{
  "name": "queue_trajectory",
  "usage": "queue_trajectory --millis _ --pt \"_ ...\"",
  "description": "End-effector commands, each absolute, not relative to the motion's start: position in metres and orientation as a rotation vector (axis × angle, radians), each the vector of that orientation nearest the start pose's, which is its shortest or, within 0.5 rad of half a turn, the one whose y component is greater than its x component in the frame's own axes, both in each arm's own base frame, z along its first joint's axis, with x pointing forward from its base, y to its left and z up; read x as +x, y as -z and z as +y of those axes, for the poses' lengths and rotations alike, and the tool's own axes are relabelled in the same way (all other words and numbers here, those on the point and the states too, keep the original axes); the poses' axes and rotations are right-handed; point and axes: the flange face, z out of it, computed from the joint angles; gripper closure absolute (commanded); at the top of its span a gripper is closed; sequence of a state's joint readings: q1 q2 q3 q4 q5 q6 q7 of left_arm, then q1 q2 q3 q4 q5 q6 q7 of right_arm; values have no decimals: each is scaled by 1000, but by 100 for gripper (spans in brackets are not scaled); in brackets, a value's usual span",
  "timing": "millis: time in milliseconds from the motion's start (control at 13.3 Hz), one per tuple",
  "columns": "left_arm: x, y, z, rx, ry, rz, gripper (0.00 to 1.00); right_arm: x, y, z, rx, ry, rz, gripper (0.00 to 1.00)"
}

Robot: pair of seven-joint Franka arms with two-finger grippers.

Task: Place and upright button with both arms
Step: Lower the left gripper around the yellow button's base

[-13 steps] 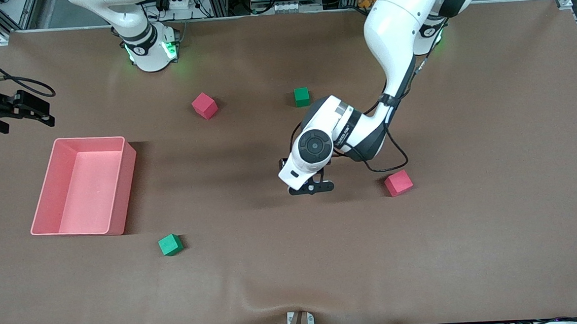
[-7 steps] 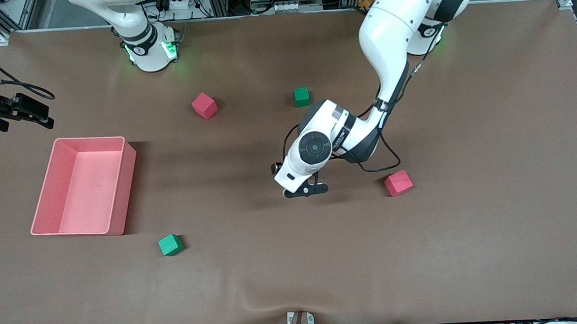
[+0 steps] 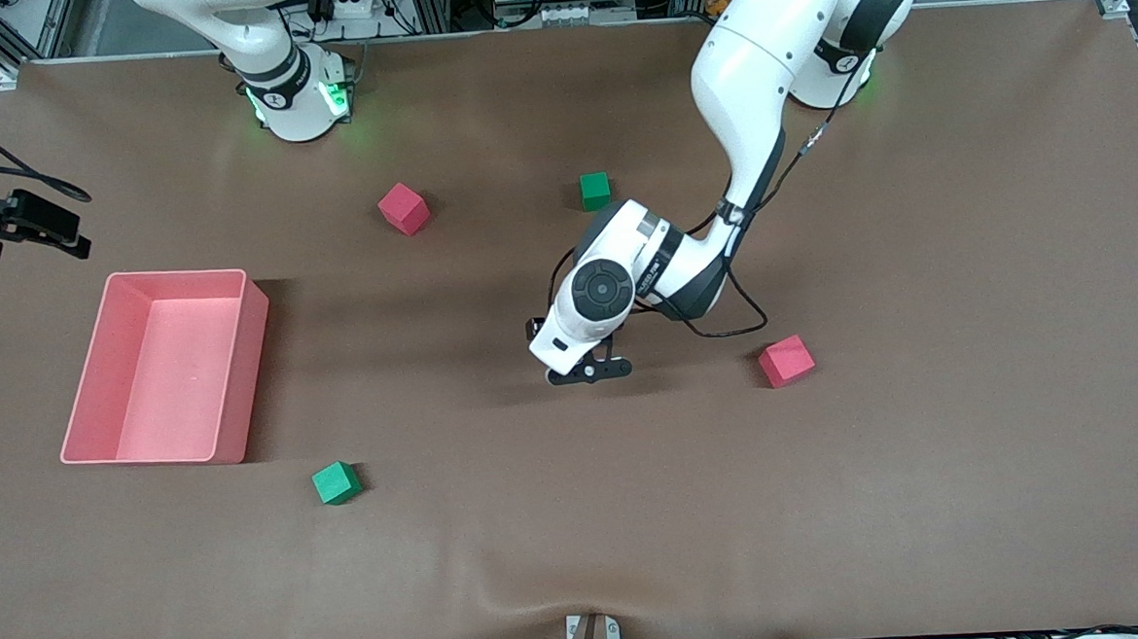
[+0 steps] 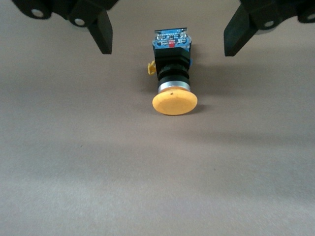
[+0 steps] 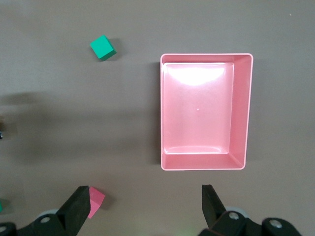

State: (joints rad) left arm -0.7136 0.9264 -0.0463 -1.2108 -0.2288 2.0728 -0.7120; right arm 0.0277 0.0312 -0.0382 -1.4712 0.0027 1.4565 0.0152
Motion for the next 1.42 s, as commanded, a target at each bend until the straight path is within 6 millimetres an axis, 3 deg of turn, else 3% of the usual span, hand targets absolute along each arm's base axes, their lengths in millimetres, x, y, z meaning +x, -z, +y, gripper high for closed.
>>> queue_trajectory --millis 0,375,524,974,1124,1349 --pt "542 -201 -524 -3245 -319 -137 0 552 -644 -5 -3131 -82 68 0" --pt "542 -196 -518 -3230 -343 -87 6 558 -641 -15 -3133 -58 100 0" --pt "541 -195 -518 -3228 -347 -87 9 554 -642 -47 -3123 -71 175 0" --pt "542 -193 -516 -3225 -352 -87 18 553 -650 -50 -3125 -52 180 0" --pt "541 -193 -517 -3224 -355 -88 19 551 -651 -66 -3120 -47 225 0" --pt "539 -191 -518 -3221 -357 -83 20 550 -652 -69 -3119 -42 235 0"
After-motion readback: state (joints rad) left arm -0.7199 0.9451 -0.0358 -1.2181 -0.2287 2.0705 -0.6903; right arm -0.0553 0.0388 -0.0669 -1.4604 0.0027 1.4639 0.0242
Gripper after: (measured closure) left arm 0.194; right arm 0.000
